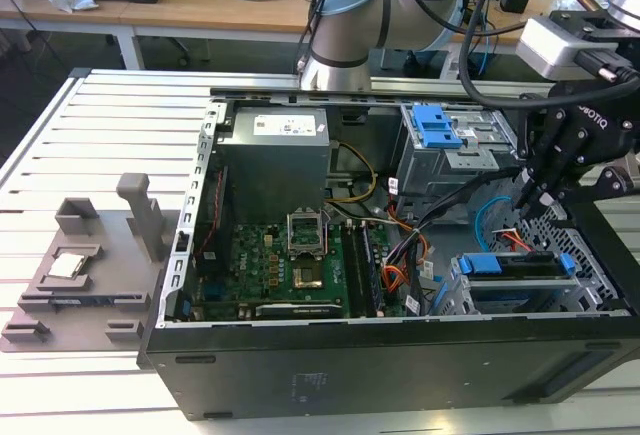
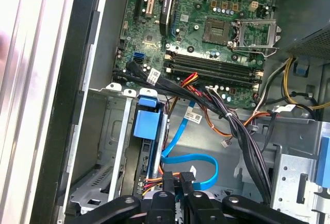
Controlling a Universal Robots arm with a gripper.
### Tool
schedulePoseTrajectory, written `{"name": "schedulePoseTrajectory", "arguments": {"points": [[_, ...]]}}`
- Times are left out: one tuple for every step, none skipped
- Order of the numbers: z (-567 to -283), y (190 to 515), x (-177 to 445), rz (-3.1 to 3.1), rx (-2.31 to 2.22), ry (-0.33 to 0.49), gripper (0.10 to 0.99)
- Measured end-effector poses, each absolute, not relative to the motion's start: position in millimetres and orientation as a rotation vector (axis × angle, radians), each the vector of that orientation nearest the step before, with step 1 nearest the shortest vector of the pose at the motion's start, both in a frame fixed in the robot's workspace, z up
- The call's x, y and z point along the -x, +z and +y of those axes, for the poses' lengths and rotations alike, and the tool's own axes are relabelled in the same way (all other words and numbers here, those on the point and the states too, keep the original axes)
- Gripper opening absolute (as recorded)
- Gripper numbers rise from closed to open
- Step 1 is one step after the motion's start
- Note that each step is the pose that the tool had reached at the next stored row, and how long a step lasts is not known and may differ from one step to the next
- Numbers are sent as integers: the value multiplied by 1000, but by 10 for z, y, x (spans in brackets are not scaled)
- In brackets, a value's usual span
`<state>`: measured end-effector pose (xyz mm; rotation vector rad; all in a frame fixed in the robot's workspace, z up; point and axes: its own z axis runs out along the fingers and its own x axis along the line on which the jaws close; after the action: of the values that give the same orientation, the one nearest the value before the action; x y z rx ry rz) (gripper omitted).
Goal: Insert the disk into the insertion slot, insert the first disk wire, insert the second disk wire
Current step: 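Insert the second disk wire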
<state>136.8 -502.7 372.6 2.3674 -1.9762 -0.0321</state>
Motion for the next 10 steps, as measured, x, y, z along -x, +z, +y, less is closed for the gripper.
{"name": "schedulePoseTrajectory", "arguments": {"points": [[-5027,3726,-1368,-1976,-2367,-32,161],[-5027,3726,-1368,-1976,-2367,-32,161],[-5028,3726,-1368,-1976,-2367,-32,161],[-5032,3726,-1367,-1976,-2367,-32,161],[-5053,3726,-1364,-1976,-2367,-32,161],[-5072,3725,-1360,-1976,-2367,-32,161],[-5089,3725,-1359,-1976,-2367,-32,161],[-5117,3724,-1358,-1976,-2367,-32,161],[-5137,3723,-1358,-1976,-2367,-32,161],[-5165,3721,-1358,-1976,-2367,-32,161]]}}
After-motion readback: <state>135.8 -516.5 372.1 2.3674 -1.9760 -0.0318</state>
